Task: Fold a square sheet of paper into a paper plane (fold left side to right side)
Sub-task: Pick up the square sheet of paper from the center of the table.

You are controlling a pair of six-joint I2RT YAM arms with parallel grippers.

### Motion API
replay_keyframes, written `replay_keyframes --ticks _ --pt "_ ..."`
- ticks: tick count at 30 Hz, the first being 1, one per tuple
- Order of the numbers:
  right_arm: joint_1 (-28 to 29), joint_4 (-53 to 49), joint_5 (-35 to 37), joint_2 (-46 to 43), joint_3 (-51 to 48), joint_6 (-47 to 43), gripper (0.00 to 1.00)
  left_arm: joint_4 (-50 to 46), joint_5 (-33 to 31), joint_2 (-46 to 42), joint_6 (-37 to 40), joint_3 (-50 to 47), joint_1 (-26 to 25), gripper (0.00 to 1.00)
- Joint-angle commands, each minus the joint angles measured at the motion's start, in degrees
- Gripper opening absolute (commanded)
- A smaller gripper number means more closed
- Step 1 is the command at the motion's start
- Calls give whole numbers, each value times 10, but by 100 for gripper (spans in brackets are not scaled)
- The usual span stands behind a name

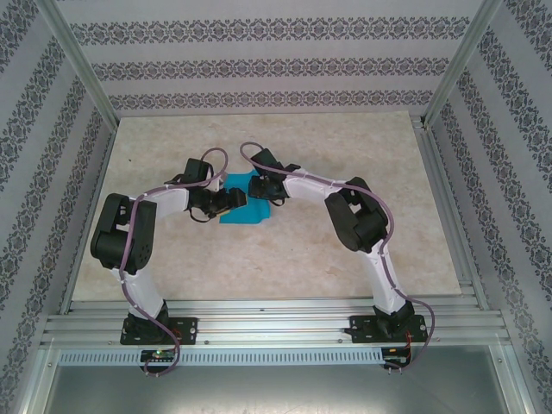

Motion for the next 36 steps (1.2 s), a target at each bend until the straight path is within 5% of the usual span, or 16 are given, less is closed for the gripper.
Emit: replay_keyframes --ticks 1,11,21,36 --pt "0 21 -27 -30 -32 11 34 -43 -13 -42 32 32 -3 81" --pt "-12 121 -32 -105 -136 3 24 -103 -23 -196 48 31 70 86" --pt "-39 297 -96 -248 -302 21 20 -57 81 -283 5 -30 173 88" --pt "-77 437 -234 -407 -404 81 19 93 270 -287 -50 -57 163 89"
